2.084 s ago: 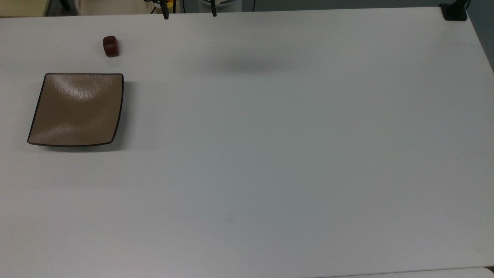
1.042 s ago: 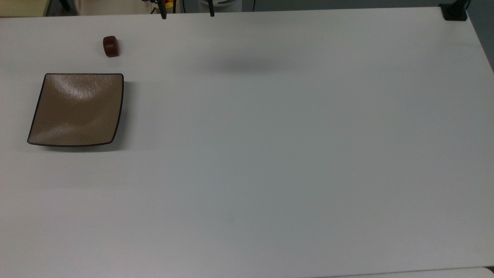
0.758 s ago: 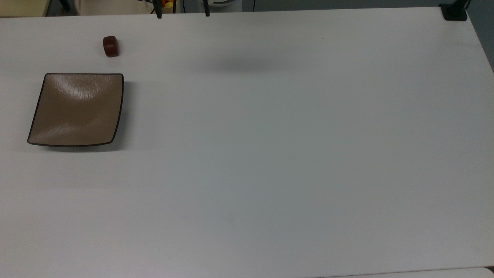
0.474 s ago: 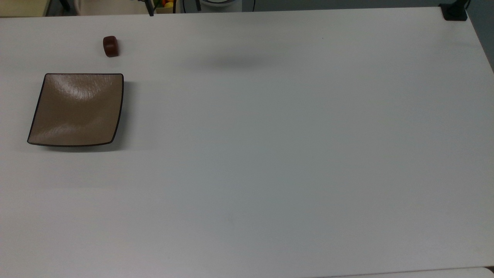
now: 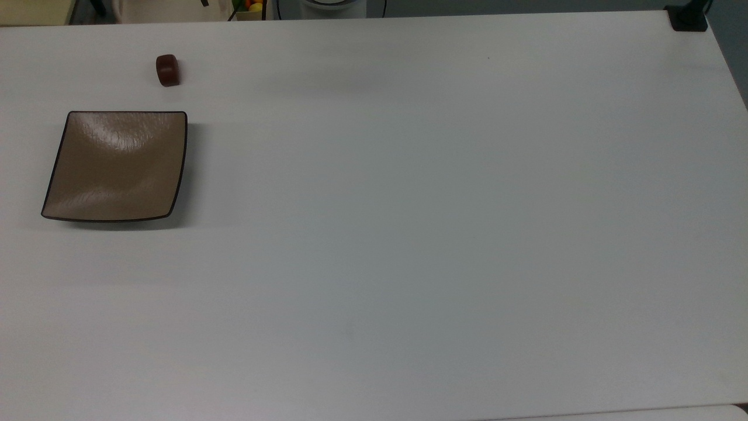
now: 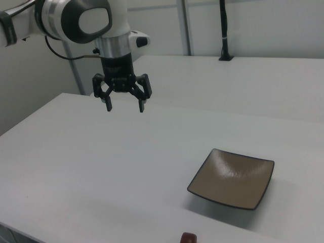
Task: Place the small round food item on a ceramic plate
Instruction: 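Move the open gripper over the small dark-red food item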
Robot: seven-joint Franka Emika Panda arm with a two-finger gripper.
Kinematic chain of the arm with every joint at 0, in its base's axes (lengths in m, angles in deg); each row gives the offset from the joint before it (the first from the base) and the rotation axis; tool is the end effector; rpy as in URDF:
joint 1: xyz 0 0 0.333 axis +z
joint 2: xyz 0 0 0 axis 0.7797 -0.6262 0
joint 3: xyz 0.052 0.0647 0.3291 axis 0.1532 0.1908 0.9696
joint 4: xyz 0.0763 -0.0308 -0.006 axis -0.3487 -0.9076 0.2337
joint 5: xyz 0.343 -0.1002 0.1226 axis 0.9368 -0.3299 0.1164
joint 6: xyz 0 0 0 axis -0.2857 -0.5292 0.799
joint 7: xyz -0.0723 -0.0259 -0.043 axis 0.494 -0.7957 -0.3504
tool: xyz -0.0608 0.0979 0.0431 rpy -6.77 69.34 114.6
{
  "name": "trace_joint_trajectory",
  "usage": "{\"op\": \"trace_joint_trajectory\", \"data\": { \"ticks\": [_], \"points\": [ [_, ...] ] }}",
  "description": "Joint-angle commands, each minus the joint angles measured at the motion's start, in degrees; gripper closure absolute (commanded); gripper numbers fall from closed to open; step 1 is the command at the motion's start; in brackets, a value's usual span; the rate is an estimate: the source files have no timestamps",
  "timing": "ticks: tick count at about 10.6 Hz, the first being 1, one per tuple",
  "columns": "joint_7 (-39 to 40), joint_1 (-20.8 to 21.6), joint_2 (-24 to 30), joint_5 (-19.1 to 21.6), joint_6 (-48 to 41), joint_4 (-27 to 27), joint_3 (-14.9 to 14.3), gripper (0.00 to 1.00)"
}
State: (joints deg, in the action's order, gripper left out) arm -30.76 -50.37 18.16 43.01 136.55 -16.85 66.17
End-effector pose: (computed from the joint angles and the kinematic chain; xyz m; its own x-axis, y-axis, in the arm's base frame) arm 0.5114 -0.0468 0.6229 0.9093 0.4161 0.0012 0.4151 -0.9070 -0.0704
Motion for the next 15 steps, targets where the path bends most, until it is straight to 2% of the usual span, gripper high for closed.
{"op": "trace_joint_trajectory", "data": {
  "ticks": [1,2,4,8,12,15],
  "points": [
    [1.0,-0.8,1.2,0.3,-0.3,-1.2,-0.2,0.00],
    [0.7,-1.6,1.2,0.3,-0.1,-1.5,-0.4,0.00],
    [0.7,-2.3,1.0,0.3,1.0,-1.9,-2.9,0.00],
    [1.6,-2.5,1.0,-0.2,4.6,-6.1,-7.2,0.00],
    [2.9,-3.8,0.8,-3.9,8.2,-12.4,-7.7,0.00],
    [3.0,-4.3,0.7,-7.4,14.8,-19.2,-8.3,0.00]
  ]
}}
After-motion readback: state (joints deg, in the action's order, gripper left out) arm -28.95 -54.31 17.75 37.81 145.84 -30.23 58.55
